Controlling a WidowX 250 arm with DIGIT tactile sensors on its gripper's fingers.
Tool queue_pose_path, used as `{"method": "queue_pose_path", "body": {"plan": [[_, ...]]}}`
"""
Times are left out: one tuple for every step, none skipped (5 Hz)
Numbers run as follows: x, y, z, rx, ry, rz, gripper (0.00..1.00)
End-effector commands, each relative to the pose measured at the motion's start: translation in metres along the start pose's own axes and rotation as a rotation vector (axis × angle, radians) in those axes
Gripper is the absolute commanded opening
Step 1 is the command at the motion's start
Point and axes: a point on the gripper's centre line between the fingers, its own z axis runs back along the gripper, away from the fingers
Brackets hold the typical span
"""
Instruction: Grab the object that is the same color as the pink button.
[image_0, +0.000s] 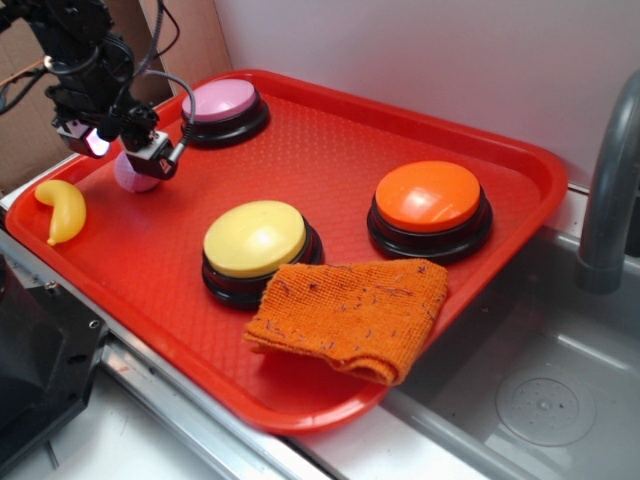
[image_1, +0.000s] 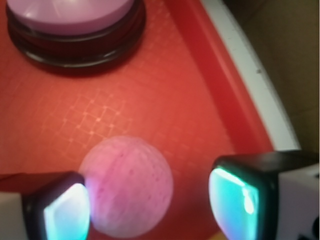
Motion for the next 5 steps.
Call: {"method": "queue_pose_path", "body": {"plan": [[0.002, 0.011, -0.002, -0.042, -0.036, 0.023, 0.12], [0.004, 0.008, 0.004, 0.001, 0.018, 0.002, 0.04], [0.010, 0.002, 0.026, 0.039, 0.101, -0.001, 0.05], [0.012, -0.008, 0.053, -0.027, 0.122, -0.013, 0.01], [0.012, -0.029, 0.086, -0.113, 0.086, -0.076, 0.00]]}}
